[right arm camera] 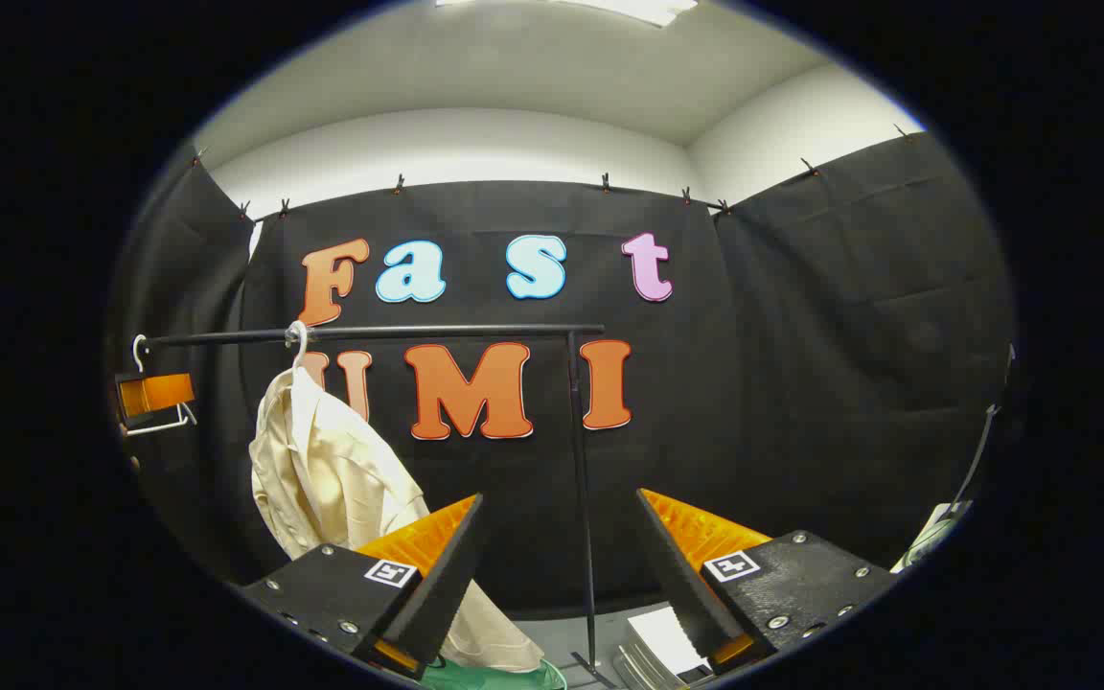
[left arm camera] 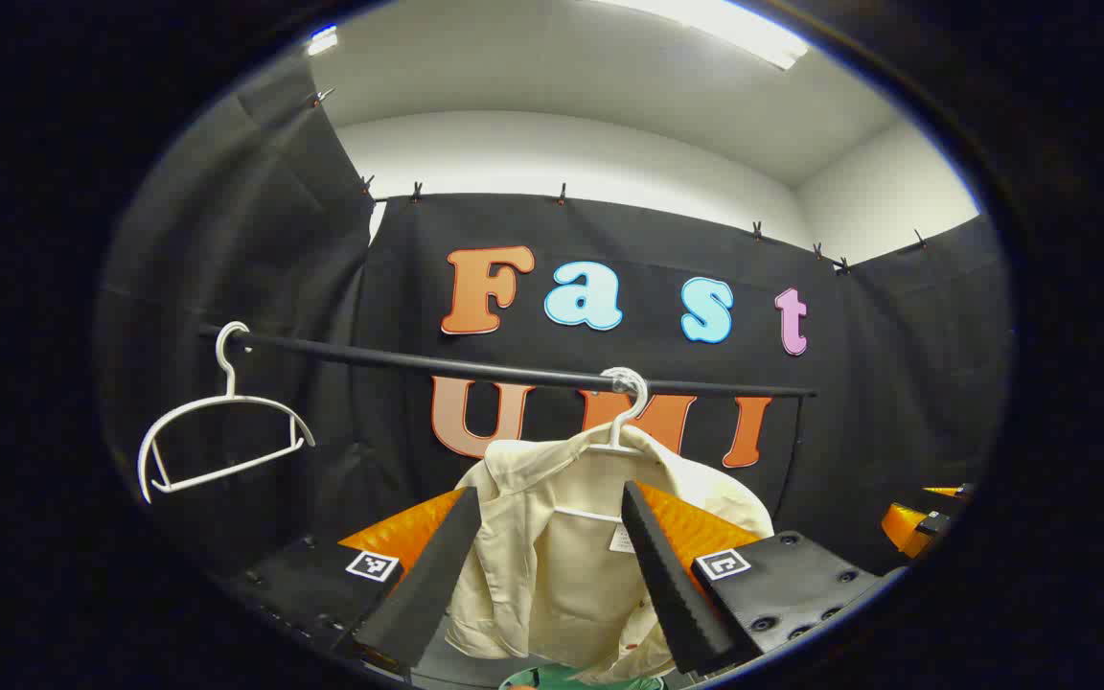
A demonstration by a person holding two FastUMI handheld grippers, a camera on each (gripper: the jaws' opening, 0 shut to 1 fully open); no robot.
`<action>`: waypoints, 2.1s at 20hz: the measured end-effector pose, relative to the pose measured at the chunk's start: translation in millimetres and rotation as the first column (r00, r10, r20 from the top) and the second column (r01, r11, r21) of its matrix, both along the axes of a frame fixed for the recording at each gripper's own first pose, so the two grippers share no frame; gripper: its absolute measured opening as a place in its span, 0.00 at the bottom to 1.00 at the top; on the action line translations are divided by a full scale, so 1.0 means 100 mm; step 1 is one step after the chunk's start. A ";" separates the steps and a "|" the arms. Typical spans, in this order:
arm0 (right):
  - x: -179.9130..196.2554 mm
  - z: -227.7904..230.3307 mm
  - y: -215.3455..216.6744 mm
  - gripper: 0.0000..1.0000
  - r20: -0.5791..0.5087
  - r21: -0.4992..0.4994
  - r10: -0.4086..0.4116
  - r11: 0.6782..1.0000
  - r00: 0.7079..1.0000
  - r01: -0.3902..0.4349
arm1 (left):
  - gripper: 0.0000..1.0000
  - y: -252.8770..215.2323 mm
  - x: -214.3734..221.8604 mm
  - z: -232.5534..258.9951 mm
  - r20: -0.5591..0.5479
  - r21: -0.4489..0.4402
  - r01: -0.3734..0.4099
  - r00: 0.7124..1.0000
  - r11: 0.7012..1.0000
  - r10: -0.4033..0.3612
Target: Grasp the clothes on the hanger with both hands and then place them into the laundry hamper below.
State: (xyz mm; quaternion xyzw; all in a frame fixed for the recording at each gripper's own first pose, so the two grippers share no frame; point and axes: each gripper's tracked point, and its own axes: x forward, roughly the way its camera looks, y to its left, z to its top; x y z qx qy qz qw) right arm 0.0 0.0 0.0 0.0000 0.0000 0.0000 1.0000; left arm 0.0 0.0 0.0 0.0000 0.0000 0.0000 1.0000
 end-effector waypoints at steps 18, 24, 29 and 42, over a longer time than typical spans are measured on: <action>-0.07 0.13 0.40 0.93 0.018 -0.032 0.048 0.998 0.999 -0.048 | 0.96 0.49 -0.09 0.27 0.074 0.010 -0.058 0.996 0.998 0.058; -0.05 0.10 0.42 0.93 0.013 -0.039 0.045 0.998 0.999 -0.045 | 0.96 0.44 -0.05 0.24 0.067 0.006 -0.052 0.996 0.999 0.051; -0.04 0.05 0.48 0.93 0.003 -0.040 0.052 0.998 0.999 -0.052 | 0.96 0.45 0.00 0.14 0.041 0.004 -0.052 0.998 0.999 0.052; 0.04 -0.39 1.17 0.93 -0.070 -0.044 0.174 0.983 0.982 -0.178 | 0.96 0.49 0.01 -0.31 -0.020 0.013 -0.053 0.998 0.998 0.053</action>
